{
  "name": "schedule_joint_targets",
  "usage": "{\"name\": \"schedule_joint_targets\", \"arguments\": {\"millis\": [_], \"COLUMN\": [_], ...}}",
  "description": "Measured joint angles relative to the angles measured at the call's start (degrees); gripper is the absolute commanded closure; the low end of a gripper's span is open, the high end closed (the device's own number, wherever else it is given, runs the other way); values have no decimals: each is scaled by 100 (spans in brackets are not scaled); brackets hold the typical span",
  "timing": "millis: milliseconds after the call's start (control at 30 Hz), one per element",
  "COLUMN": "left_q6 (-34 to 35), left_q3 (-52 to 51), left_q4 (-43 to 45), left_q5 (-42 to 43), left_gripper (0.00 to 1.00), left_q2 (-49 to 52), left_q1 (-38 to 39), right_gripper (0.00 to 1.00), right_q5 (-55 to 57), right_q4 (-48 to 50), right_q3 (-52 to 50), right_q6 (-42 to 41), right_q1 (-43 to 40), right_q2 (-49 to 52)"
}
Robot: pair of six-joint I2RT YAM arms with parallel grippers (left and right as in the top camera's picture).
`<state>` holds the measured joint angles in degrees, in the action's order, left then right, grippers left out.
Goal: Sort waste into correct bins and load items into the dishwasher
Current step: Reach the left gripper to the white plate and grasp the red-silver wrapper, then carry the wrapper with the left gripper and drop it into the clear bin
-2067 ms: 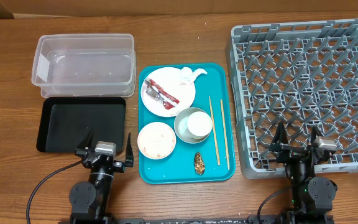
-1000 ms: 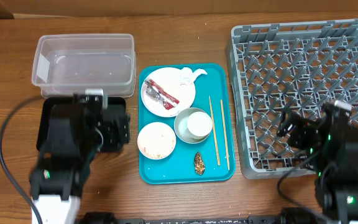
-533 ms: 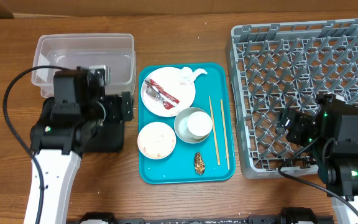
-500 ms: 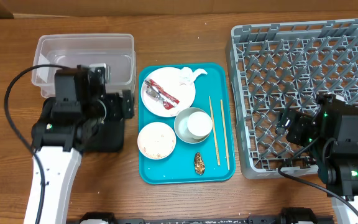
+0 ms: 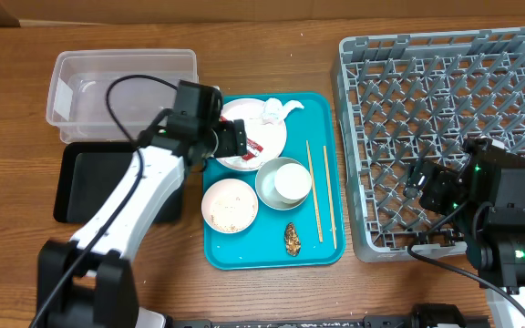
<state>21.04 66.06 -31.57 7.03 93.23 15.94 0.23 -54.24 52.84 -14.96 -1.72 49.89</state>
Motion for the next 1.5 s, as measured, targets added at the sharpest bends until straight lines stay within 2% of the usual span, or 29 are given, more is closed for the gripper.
{"name": "schedule_joint_targets", "arguments": {"millis": [267,333,433,500,567,600,933,1067,1267,1433,1467,1500], "left_q6": [433,503,623,678,728,739,734,614,444,404,402,402], "left_q3": [0,0,0,0,0,0,262,560,946,1049,1047,1047], "left_q4": [850,949,1185,1296,1360,1370,898,708,732,809,811,822], "left_q5": [-291,-302,-302,-297,-282,-278,-55,-33,-599,-1196,-1276,-1335], "left_gripper": [21,27,51,74,92,96,96,96,96,96,95,90], "left_q2": [960,1099,1292,1386,1416,1416,1381,1045,63,-304,-289,-254], "left_q1": [59,59,59,59,59,59,59,57,-85,-614,-728,-848], "right_gripper": [0,0,0,0,0,0,0,0,0,0,0,0], "right_q5": [-2,-2,-2,0,-2,-2,-2,-2,-2,-2,-2,-2], "right_q4": [-33,-37,-39,-39,-46,-44,-63,-63,-66,-66,-68,-66], "right_q3": [4,4,4,4,4,4,7,9,9,9,9,9], "right_q6": [0,-2,0,0,-4,2,-2,2,-2,0,0,0], "right_q1": [0,0,0,0,0,0,0,-2,0,0,0,0], "right_q2": [0,0,0,0,0,0,0,0,0,0,0,0]}}
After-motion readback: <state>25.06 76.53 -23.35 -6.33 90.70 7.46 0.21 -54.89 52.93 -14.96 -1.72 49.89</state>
